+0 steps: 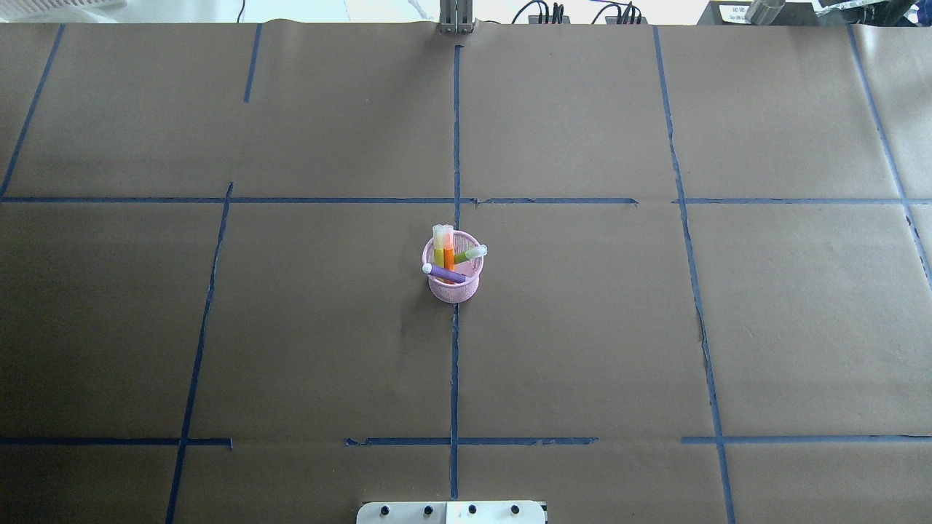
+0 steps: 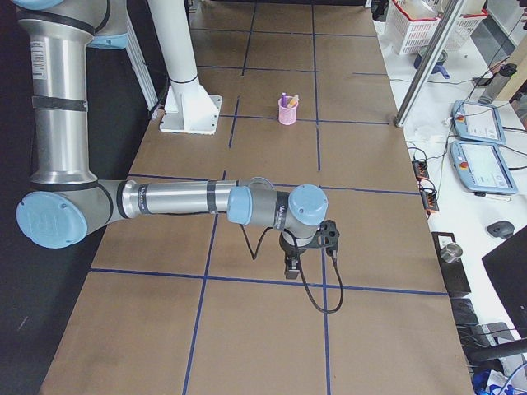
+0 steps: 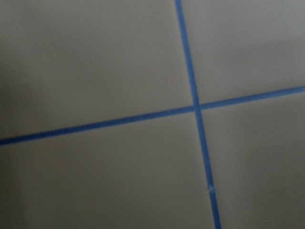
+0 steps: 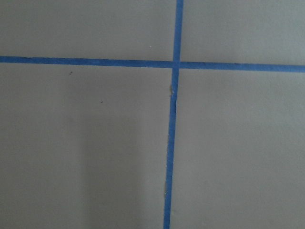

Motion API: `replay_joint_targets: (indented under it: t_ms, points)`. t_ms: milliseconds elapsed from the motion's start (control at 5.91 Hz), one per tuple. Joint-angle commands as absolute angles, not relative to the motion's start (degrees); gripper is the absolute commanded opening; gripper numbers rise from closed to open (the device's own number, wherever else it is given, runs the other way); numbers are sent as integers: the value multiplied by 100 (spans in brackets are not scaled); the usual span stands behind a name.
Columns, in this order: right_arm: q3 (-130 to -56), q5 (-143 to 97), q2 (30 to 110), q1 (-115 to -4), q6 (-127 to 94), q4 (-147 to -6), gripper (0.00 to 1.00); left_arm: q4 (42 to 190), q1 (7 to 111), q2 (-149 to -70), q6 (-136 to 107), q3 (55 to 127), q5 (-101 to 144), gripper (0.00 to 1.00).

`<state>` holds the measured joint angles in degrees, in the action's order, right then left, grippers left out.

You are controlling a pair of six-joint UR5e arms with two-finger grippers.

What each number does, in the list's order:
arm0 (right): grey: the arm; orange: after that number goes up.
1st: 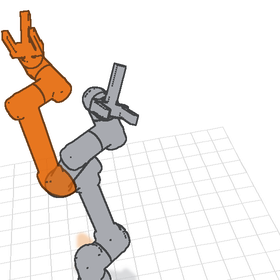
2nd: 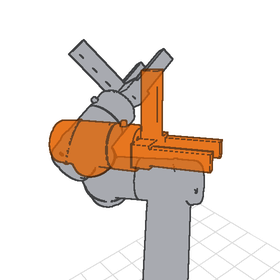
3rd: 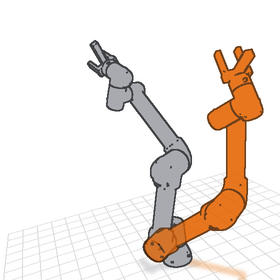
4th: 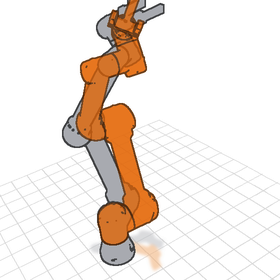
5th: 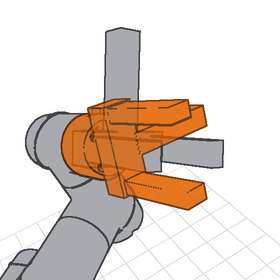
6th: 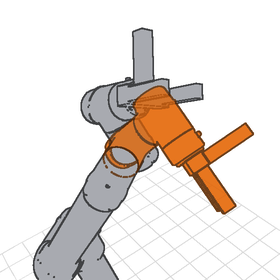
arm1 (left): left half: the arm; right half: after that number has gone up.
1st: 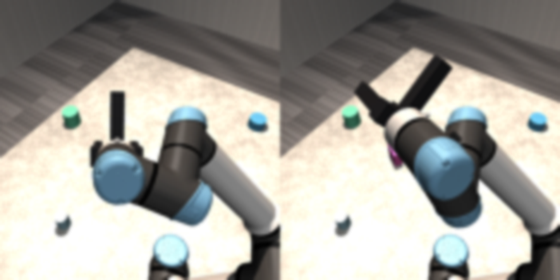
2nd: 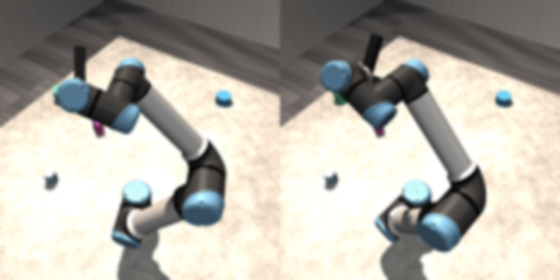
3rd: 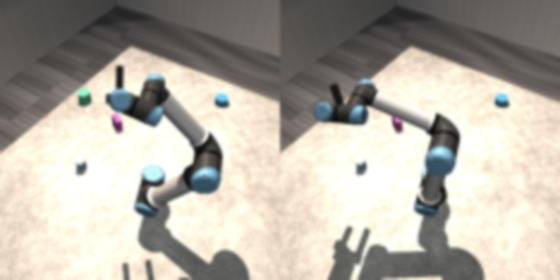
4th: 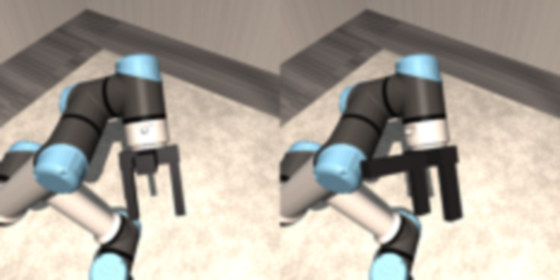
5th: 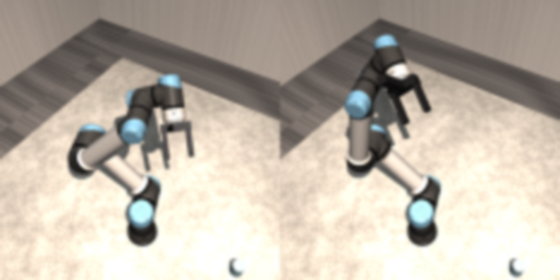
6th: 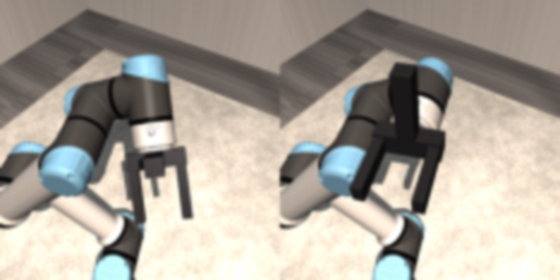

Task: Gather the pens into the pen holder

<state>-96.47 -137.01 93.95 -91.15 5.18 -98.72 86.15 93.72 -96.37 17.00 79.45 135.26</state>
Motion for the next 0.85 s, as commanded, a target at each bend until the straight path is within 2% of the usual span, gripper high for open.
replay_joint_targets:
  t_ms: [0,338,677]
  points:
    - [-9650,-13720,9667,-9474,554,-9861,100,8631,9369,-9589,1740,7980,13509,100]
    - [-9633,-13737,9835,-9544,440,-9065,100,8675,9369,-9475,1732,8077,13509,100]
    - [-9650,-13904,9782,-9545,-200,-9035,100,8666,9360,-9475,1679,8068,13544,100]
